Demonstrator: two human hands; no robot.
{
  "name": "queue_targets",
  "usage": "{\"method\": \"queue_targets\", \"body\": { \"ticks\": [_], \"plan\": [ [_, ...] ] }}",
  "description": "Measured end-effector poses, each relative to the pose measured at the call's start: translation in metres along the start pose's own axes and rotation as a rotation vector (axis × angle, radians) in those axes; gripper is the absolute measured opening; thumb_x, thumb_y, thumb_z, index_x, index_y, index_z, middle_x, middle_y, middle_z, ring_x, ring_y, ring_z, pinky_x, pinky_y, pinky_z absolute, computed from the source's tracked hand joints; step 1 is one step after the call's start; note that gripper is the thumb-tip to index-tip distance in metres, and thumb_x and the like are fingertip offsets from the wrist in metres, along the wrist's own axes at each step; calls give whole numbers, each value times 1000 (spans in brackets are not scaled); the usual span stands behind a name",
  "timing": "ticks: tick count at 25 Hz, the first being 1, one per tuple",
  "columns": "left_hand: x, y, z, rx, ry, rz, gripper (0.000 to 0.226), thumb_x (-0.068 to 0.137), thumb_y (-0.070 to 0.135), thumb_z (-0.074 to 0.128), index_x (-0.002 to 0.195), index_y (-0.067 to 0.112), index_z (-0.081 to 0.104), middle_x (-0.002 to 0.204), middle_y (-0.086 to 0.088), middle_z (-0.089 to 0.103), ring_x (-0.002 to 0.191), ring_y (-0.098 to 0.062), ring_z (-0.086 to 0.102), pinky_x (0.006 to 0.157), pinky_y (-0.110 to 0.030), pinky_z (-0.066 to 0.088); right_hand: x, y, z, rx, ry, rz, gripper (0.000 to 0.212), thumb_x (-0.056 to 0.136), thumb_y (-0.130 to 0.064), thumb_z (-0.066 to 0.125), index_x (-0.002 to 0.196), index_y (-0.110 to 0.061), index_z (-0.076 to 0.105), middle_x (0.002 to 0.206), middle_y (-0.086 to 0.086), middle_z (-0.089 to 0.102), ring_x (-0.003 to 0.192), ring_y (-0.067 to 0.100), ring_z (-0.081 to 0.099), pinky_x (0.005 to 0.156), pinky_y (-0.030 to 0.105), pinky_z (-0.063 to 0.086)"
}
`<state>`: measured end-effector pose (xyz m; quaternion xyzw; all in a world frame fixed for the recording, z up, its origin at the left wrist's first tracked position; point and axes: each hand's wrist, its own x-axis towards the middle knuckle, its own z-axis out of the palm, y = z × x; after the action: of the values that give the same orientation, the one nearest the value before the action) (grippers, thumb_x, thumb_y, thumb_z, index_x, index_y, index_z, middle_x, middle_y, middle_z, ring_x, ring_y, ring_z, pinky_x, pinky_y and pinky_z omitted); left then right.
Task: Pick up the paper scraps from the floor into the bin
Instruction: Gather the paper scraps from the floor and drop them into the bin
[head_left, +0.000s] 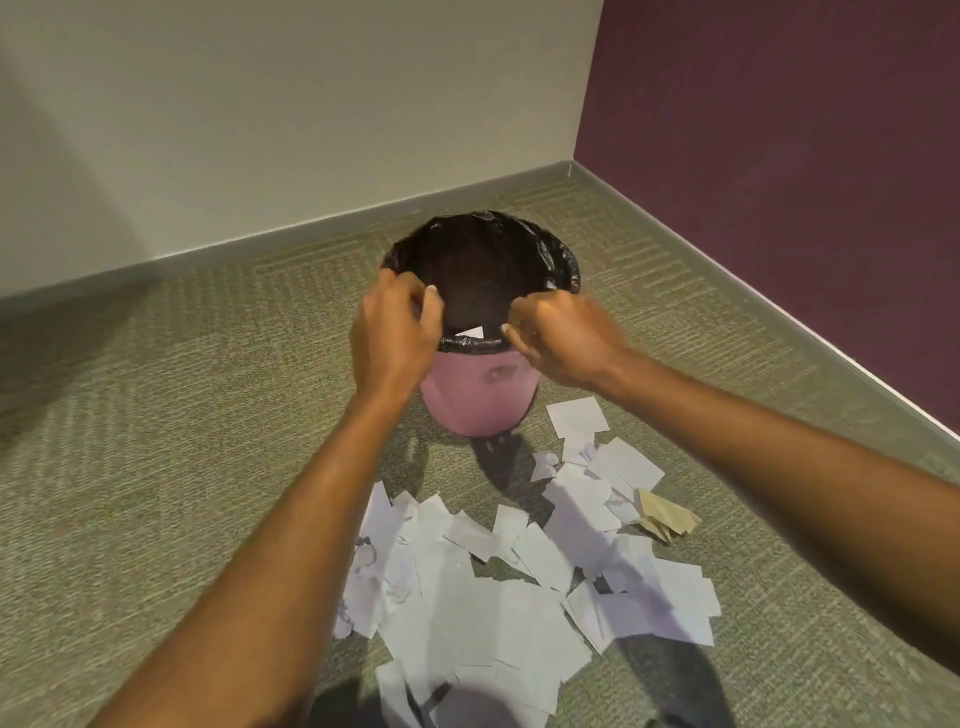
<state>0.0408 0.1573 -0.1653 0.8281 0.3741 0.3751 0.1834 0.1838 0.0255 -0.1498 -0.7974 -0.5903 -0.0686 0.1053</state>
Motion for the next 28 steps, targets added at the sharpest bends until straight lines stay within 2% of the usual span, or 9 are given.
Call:
{"method": "queue_targets", "body": {
  "ticks": [2,5,8,11,14,18,21,25,28],
  "plan": [
    [-62,-17,4,-43,11,-90,19,94,23,53,83,10,61,84,-2,57,71,-17,50,60,-28,32,-34,-2,9,109,-131,59,13,94,-21,55,81,-19,57,70,-6,58,66,20,60,59,28,45],
    [-148,-49,33,5,-450,-98,14,91,22,55,96,12,63,92,-3,59,85,-25,58,63,-30,38,-92,2,55,149,-432,110,6,91,-20,57,86,-17,56,91,5,64,84,28,62,67,31,43],
    [-201,-67,55,257,-933,-1,53,87,36,59,136,18,46,136,-6,46,125,-27,43,95,-36,41,-143,0,110,111,-697,145,35,90,-31,61,118,-11,57,122,10,57,112,31,56,83,38,49],
    [-220,-79,60,499,-1138,80,81,77,44,66,145,23,28,152,-9,25,139,-30,25,104,-43,33,-173,-13,151,48,-810,62,62,90,-39,62,140,-11,38,144,14,40,122,35,47,95,45,45],
    [-227,-98,59,625,-1315,86,108,71,48,77,152,24,9,160,-16,-2,148,-36,2,112,-56,21,-177,-19,176,-59,-747,-61,80,87,-21,68,150,-13,18,158,16,16,134,39,34,101,48,40],
    [-247,-104,61,722,-1372,88,118,73,30,82,153,24,-4,159,-19,-16,147,-41,-3,109,-60,24,-159,-11,197,-218,-684,-264,104,74,-17,78,152,-16,8,159,18,5,139,42,21,109,51,31],
    [-251,-95,62,711,-1286,110,103,75,3,74,151,22,8,157,-21,1,140,-40,16,102,-52,37,-151,-4,210,-234,-784,-322,107,76,-23,76,153,-21,3,161,15,1,143,42,13,112,52,25],
    [-251,-91,64,577,-1262,105,71,81,6,67,141,18,32,142,-14,25,123,-33,37,84,-42,47,-153,-12,207,-155,-755,-300,77,78,-11,72,143,-16,30,151,18,24,129,40,34,96,50,43],
    [-252,-99,69,488,-1247,41,39,84,2,56,121,13,50,130,-11,39,115,-31,46,81,-40,44,-164,-18,205,-84,-704,-255,58,81,1,64,134,-8,41,139,19,36,118,39,44,82,45,46]
  ]
}}
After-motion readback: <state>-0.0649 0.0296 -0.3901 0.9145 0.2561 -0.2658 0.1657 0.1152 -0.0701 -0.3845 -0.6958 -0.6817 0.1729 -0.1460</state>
